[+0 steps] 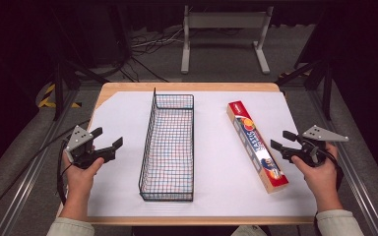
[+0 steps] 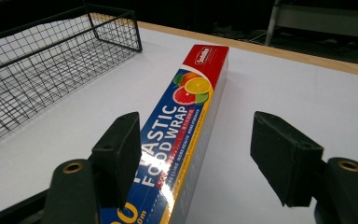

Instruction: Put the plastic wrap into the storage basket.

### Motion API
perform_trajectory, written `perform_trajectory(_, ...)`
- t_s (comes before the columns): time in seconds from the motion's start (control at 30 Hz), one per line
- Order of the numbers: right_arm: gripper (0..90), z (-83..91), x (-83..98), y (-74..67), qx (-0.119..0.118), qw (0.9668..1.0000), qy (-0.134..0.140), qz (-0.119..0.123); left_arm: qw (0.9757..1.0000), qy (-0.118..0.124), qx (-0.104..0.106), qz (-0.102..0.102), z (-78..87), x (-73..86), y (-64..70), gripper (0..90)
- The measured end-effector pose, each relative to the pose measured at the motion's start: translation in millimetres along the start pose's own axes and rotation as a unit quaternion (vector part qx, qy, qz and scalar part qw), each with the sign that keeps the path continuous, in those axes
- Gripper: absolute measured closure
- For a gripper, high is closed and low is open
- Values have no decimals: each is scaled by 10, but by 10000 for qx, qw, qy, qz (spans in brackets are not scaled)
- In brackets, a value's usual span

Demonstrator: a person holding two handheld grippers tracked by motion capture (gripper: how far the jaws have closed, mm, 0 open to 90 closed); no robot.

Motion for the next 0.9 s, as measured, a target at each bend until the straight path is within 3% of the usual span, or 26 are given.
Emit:
perform_trajectory(0.1,319,-20,-47,-13,41,10000,-23,-4,9999,2,52,89,-10,-2,-2,167)
perform_trajectory(0.23,313,-53,-94,6,232,9995,-191,-40,10000,-41,73,43,-19,3,5,158)
perform_trajectory(0.5,290,-146,-230,53,180,9994,-260,-128,9999,-130,19,32,-6,16,3,150)
perform_trajectory(0.63,290,-235,-331,40,126,9987,-461,-153,9996,-260,-37,-58,18,41,0,144)
perform_trajectory(0.77,298,-307,-406,26,160,9974,-657,-262,9995,-304,-66,-11,33,52,-21,142)
perform_trajectory(0.9,314,-426,-474,1,197,9935,-1074,-328,9993,-355,-98,-47,49,51,-29,138)
Point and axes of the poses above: each handheld gripper's, and its own axes: z roughly backward along the jaws, x roughly out of its underside, y roughly to its right, the point moved 1 cm from there along -z, roughly forward along the jaws, and after that the axes turned 14 degrees about y, right-handed, at the moved point
